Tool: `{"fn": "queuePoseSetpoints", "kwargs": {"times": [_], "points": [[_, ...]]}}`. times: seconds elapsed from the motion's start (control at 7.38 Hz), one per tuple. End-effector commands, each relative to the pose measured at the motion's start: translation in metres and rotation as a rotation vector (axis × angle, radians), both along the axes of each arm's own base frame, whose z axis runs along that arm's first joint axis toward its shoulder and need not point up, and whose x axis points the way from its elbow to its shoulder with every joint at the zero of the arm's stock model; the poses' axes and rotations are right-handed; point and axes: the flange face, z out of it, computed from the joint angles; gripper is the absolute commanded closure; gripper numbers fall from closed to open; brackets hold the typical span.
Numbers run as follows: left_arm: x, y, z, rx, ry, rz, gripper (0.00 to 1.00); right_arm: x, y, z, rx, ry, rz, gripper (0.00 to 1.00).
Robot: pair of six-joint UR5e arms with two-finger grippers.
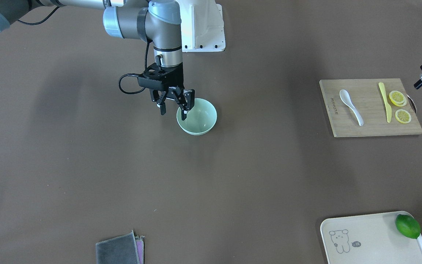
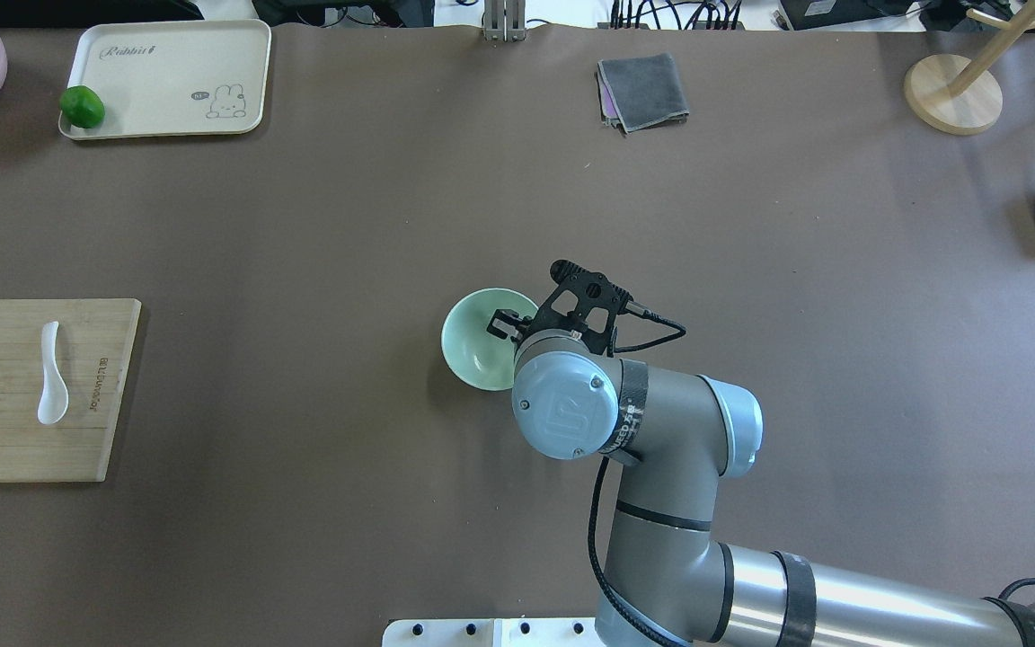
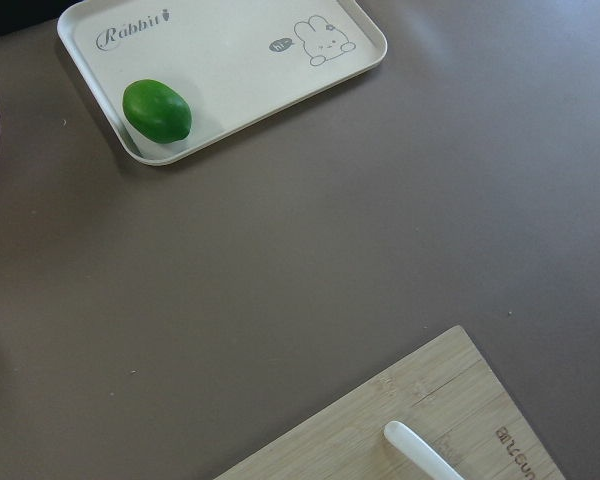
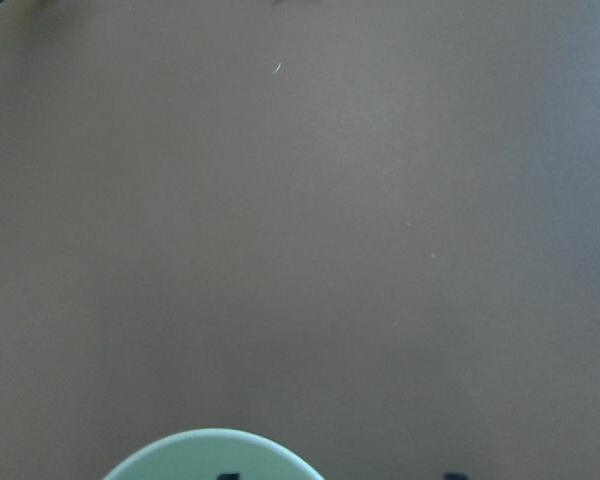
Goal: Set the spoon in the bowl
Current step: 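Release the bowl and withdraw the right gripper out of view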
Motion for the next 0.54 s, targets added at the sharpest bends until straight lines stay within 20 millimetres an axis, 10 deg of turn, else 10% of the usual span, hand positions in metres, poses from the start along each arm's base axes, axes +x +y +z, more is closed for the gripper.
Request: {"fn": "queuePoseSetpoints", "kwargs": {"times": [0.0,0.41], "points": [[0.028,0.010,0.006,-0.161,0.025,-0.105,0.01,0.106,-0.037,0.027,0.040,0.060,-0.164,0.00],[0.118,0.020,0.006,-0.372,0.019,-0.247,0.02,0.282,-0.065,0.111,0.080,0.136,-0.383,0.00]]}}
